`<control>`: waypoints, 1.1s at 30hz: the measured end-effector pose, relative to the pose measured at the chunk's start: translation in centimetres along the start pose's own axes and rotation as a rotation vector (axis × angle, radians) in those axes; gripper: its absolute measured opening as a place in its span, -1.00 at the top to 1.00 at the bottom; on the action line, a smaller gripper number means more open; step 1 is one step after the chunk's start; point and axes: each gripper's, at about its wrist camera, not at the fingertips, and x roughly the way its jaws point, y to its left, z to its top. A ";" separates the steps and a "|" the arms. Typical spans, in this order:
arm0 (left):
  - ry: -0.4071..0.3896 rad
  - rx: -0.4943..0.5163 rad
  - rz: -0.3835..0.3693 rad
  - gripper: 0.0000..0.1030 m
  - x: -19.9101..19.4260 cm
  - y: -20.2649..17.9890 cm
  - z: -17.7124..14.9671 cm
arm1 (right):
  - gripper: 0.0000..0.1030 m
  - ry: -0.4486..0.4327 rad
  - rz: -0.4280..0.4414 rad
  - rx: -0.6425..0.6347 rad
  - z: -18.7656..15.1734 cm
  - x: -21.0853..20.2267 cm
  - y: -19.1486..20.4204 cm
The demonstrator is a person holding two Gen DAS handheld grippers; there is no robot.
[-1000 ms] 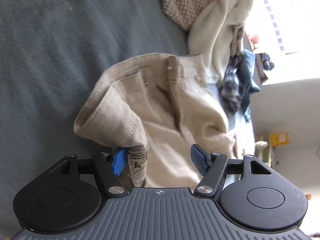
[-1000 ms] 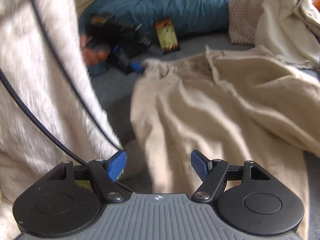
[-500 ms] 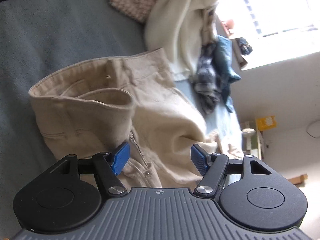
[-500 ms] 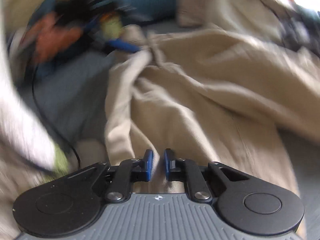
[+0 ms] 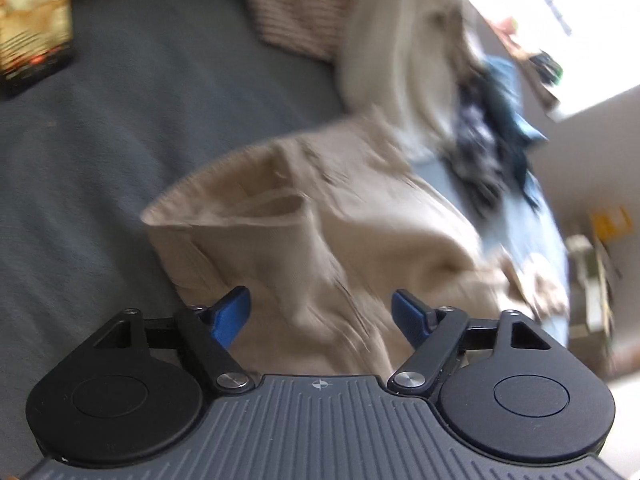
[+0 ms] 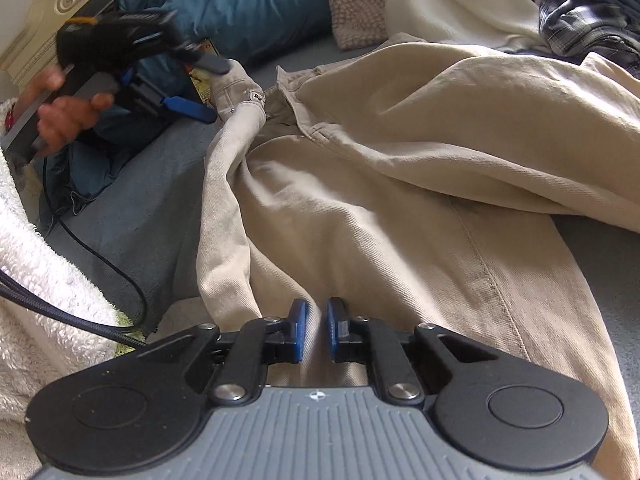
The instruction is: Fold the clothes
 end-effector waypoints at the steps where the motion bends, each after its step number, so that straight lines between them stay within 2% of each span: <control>1: 0.005 -0.045 0.025 -0.53 0.1 0.4 0.2 | 0.75 -0.001 -0.005 -0.003 0.0 -0.1 0.1; 3: 0.005 -0.116 0.045 -0.53 0.0 1.0 0.4 | 0.75 -0.003 -0.015 -0.015 -0.1 -0.2 0.3; 5: -0.010 -0.132 0.055 -0.53 -0.1 0.9 0.5 | 0.74 -0.004 -0.021 -0.022 -0.1 -0.1 0.4; 7: -0.021 -0.117 0.074 -0.53 0.1 0.1 0.9 | 0.74 -0.002 -0.020 -0.023 -0.1 0.0 0.4; 12: -0.068 -0.119 0.195 -0.51 1.3 -2.3 1.9 | 0.74 0.001 -0.020 -0.025 0.1 0.1 0.4; 15: -0.069 -0.060 0.257 -0.35 2.1 -3.4 1.8 | 0.73 0.000 -0.022 -0.021 0.1 0.0 0.4; 17: -0.046 -0.055 0.291 -0.29 2.6 -3.4 1.8 | 0.73 0.000 -0.022 -0.018 0.1 -0.1 0.4; 21: 0.004 -0.173 0.314 -0.36 3.3 -2.6 2.1 | 0.72 0.002 -0.018 -0.013 0.0 0.0 0.3; 24: 0.028 -0.186 0.363 -0.47 4.0 -3.3 2.7 | 0.72 0.006 -0.013 -0.008 0.2 0.2 0.2; 27: 0.052 -0.158 0.428 -0.49 5.4 -4.2 3.0 | 0.72 0.006 -0.015 -0.011 0.2 0.3 0.3; 30: 0.034 -0.129 0.434 -0.37 5.4 -4.5 2.7 | 0.72 0.001 -0.018 -0.013 0.1 0.2 0.4; 33: 0.013 -0.115 0.391 0.11 3.9 -3.4 1.9 | 0.72 -0.002 -0.017 -0.017 0.1 0.2 0.4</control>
